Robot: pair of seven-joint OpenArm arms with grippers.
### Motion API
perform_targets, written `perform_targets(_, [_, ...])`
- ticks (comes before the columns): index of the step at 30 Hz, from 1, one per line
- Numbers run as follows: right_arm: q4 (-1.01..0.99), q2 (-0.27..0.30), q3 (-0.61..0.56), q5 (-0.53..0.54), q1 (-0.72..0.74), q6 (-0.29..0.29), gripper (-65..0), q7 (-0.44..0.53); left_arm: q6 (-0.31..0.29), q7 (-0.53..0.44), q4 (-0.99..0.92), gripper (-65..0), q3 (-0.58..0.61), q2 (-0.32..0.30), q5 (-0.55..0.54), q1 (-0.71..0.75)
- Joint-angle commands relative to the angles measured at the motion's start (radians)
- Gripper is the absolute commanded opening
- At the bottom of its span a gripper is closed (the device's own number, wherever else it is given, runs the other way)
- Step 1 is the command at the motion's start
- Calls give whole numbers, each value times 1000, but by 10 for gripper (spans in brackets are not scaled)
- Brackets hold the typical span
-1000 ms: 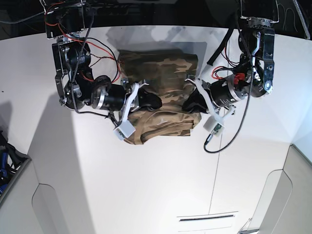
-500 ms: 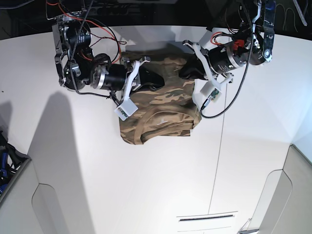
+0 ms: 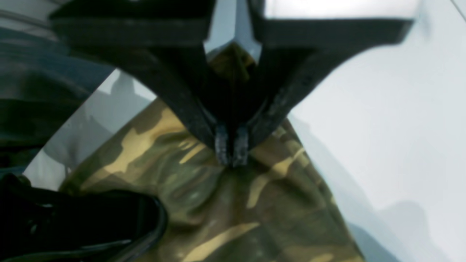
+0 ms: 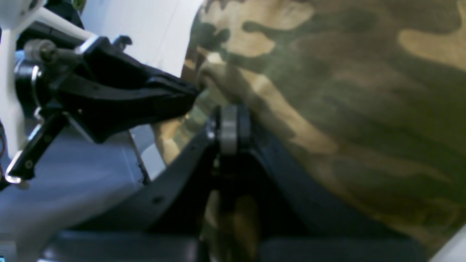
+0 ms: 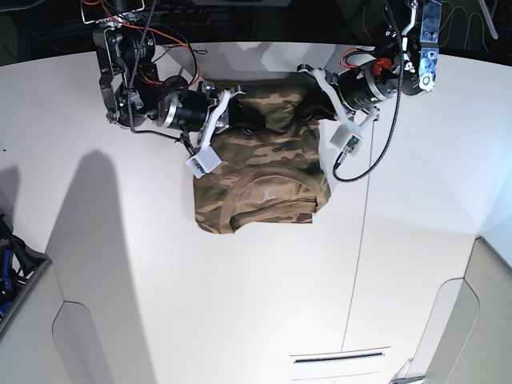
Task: Fold the T-shirt properly
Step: 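Open both grippers and lift them away from the folded shirt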
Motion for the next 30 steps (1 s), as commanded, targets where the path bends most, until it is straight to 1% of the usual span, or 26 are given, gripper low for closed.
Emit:
perform_targets(1, [4,0,1,-27,8,-8,-650,-9,-7,2,9,-630,-2,-5,2,-3])
perform_targets(3, [5,0,1,-24,8,-8,-650,-10,-7,2,11,-630,-2,-5,2,-3])
perform_targets(6, [16,1,1,14,8,-8,-650,-26,-7,18,37,-630,-2,-6,1,-3])
perform_targets(11, [122,1,2,48,7,-8,-650,-74,-6,61,169,-630,-2,-6,1,-2])
perform_targets(15, [241,1,2,48,7,-15,-650,-137,-5,77,275,-630,-2,-6,2,-2])
perform_targets(16, [269,1,2,48,7,-15,-650,-154,4,82,291,-630,-2,-6,2,-2])
perform_targets(19, [341,2,2,48,0,-15,-650,-205,32,90,302,-630,-2,-27,2,1])
perform_targets(21, [377,10,2,48,-7,-15,-650,-240,35,97,303,-630,-10,-37,1,12])
perform_targets(23, [404,29,2,50,-21,-15,-650,-270,35,99,312,-630,-27,-39,2,40])
perform_targets(26, [436,84,2,90,-67,-15,-650,-288,35,99,353,-630,-83,-38,1,121])
perform_targets(30, [452,169,2,219,-141,-14,-650,-306,35,99,426,-630,-191,-38,1,253])
